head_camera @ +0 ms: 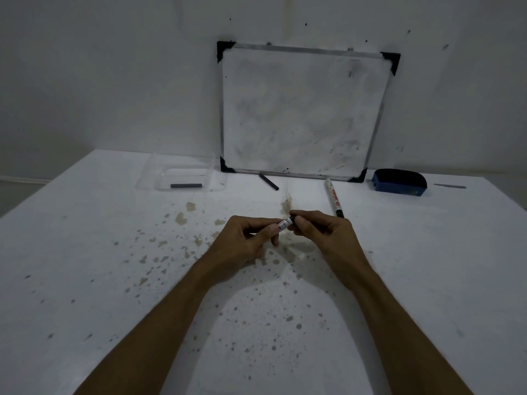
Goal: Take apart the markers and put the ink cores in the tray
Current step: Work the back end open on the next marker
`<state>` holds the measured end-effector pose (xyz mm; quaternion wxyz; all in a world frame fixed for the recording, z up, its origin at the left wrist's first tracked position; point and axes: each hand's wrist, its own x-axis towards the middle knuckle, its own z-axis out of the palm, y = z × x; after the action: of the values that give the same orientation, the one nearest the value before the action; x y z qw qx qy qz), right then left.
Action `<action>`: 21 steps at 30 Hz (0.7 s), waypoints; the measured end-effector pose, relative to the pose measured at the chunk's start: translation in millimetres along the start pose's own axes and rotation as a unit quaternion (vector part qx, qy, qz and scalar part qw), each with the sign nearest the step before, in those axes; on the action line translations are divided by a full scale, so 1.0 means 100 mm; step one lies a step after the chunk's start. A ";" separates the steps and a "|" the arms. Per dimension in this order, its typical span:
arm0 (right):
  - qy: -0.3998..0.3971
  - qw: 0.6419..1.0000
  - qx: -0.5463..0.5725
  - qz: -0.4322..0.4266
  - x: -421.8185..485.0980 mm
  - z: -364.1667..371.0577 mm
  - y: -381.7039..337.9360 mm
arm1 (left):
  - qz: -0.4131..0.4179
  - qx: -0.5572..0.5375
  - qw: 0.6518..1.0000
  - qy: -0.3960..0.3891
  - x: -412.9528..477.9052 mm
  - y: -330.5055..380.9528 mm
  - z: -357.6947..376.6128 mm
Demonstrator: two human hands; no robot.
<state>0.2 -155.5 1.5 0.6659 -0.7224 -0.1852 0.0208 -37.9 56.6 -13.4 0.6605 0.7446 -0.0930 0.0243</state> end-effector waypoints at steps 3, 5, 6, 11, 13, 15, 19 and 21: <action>-0.005 1.000 0.022 0.013 -0.01 0.03 0.00 | -0.001 -0.012 1.000 -0.012 0.00 0.00 -0.02; -0.007 0.999 0.028 0.017 0.00 0.03 0.01 | 0.000 -0.015 1.000 -0.014 0.00 0.00 -0.03; -0.009 0.999 0.026 0.016 0.01 0.03 0.01 | 0.001 -0.017 1.000 -0.014 0.00 0.00 -0.03; -0.011 1.000 0.008 0.022 0.01 0.04 0.00 | 0.002 0.005 1.000 -0.008 0.00 -0.03 -0.03; 0.001 1.000 0.002 0.025 0.01 0.07 0.01 | -0.004 0.014 1.000 -0.001 0.01 -0.01 0.00; 0.031 0.999 -0.007 0.018 0.00 0.18 0.02 | -0.017 0.019 0.999 0.030 0.03 0.04 0.08; 0.138 0.987 -0.064 0.047 -0.11 0.41 0.01 | -0.052 -0.082 0.991 0.093 0.13 0.11 0.29; 0.156 0.981 -0.106 0.049 -0.16 0.41 -0.02 | -0.065 -0.110 0.986 0.107 0.17 0.15 0.34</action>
<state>-26.7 -121.0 -4.3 0.6045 -0.7914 -0.0446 -0.0793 -26.4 19.3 -0.5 0.7445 0.6652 0.0245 0.0508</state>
